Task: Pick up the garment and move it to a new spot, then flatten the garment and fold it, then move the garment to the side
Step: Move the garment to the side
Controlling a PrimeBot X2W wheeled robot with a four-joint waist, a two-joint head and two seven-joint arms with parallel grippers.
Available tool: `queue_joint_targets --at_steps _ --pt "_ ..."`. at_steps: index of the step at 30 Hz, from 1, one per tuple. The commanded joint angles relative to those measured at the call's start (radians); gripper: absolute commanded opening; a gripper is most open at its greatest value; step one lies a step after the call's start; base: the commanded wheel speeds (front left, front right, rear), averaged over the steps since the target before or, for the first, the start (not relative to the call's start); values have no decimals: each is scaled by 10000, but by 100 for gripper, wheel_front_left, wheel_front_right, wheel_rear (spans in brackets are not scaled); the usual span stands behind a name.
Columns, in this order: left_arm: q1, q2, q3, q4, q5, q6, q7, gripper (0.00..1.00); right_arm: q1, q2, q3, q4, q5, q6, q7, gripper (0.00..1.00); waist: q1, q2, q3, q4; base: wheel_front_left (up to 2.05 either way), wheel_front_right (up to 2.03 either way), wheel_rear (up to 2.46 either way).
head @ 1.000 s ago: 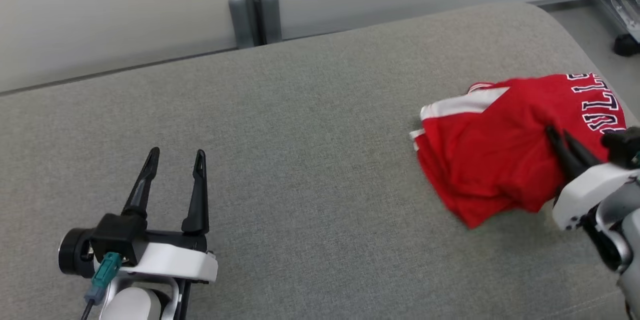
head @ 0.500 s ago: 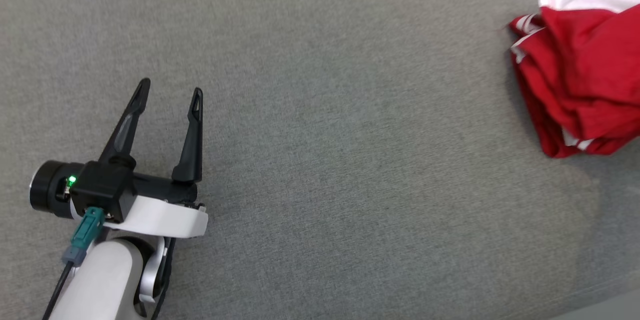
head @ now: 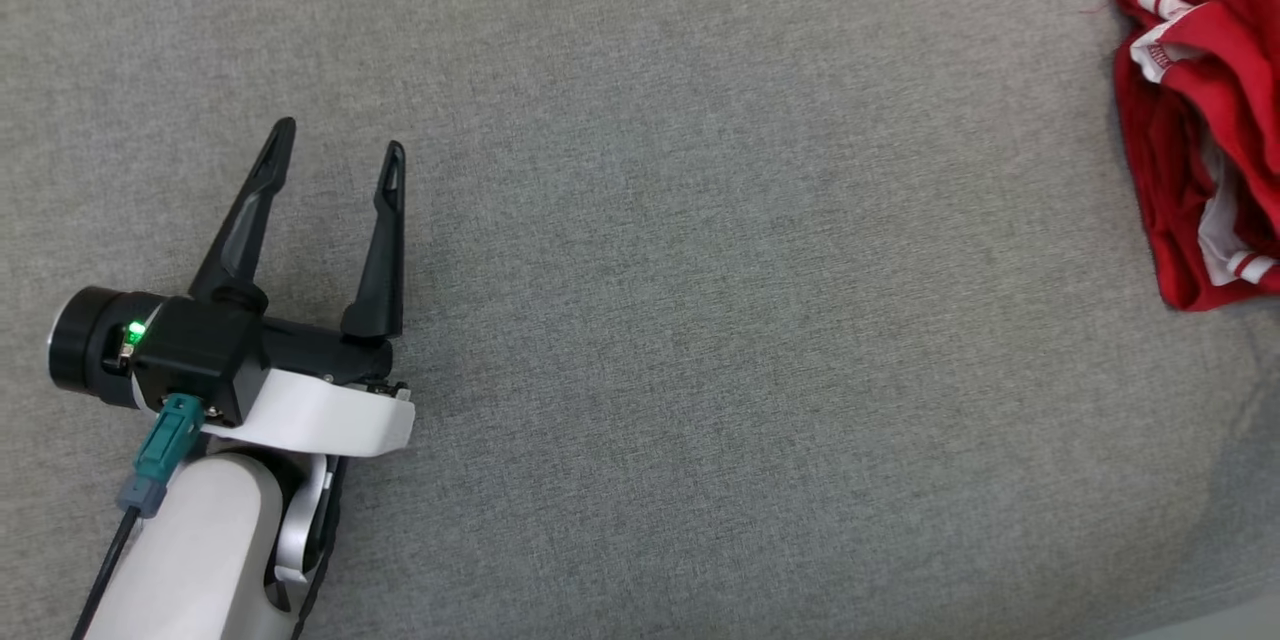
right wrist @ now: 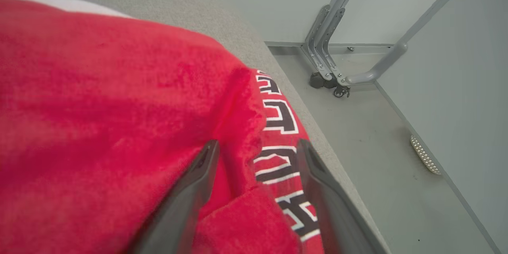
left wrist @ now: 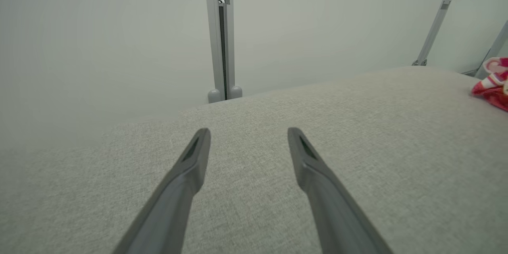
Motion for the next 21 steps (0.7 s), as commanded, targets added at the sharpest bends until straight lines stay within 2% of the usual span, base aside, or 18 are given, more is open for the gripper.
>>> queue_joint_targets --at_steps 1,5,10,15,21 --pt "-13 -28 -20 76 -100 20 -85 100 92 -8 -102 119 169 -22 -195 100 0 0 -252 -34 0 0 0" --pt "238 -147 -47 377 -210 78 -206 100 521 -80 7 121 268 -22 -518 100 0 0 -850 -133 0 0 0" --pt "661 -273 -88 770 -384 140 -350 100 1263 -133 -136 -500 714 -22 -894 100 0 0 -1735 -193 0 0 0" --pt "1251 -453 -106 1128 -601 248 -497 100 2290 36 -520 -1926 1028 -22 -1066 100 0 0 -2733 -108 0 0 0" --pt "1931 -624 -70 1296 -825 439 -600 100 4133 768 -1238 -4427 542 -21 -1058 100 0 0 -3756 237 0 0 0"
